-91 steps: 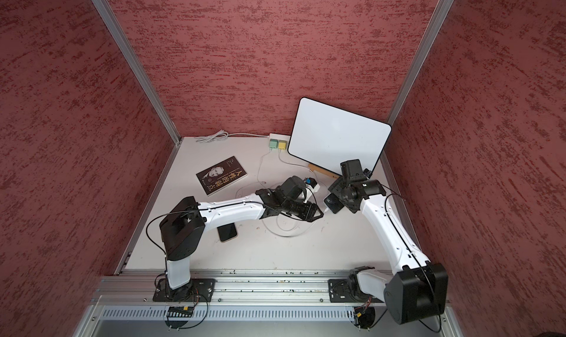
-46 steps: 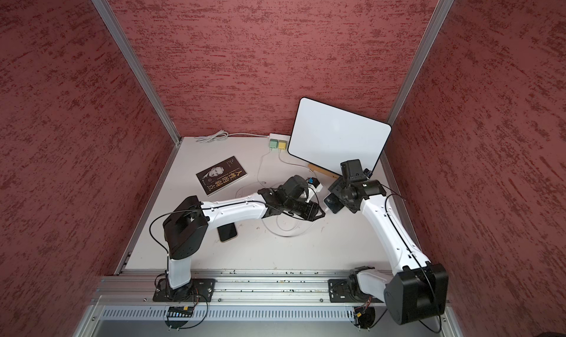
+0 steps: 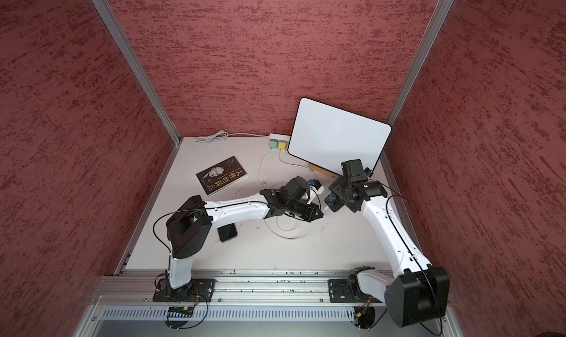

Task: Unplug the charging cable from the phone
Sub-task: Remove the charging cable from the phone.

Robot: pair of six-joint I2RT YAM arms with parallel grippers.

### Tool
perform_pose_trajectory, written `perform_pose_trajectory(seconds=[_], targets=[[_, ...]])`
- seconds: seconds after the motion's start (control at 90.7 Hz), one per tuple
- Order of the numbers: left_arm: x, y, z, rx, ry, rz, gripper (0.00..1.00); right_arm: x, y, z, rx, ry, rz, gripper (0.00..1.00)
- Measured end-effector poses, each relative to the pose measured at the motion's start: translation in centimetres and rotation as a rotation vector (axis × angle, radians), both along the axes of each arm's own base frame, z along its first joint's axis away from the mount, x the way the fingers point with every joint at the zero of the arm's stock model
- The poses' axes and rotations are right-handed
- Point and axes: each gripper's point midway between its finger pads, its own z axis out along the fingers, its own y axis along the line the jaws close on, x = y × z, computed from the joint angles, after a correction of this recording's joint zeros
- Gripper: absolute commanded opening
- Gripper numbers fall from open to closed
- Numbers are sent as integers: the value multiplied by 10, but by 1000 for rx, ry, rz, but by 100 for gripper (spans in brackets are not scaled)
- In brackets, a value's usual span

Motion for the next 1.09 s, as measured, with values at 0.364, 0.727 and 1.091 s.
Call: perform_pose_trajectory(seconds=[0.364, 0.727, 1.091], targets=[[0, 0, 0, 2, -2, -2, 5, 0, -1, 0, -7, -1, -3, 27], [0, 0, 0, 3, -4, 0, 2, 5, -3, -5, -20, 10, -9, 27], [2, 0, 1, -1, -9, 3, 1, 8, -5, -6, -19, 14, -22, 23]])
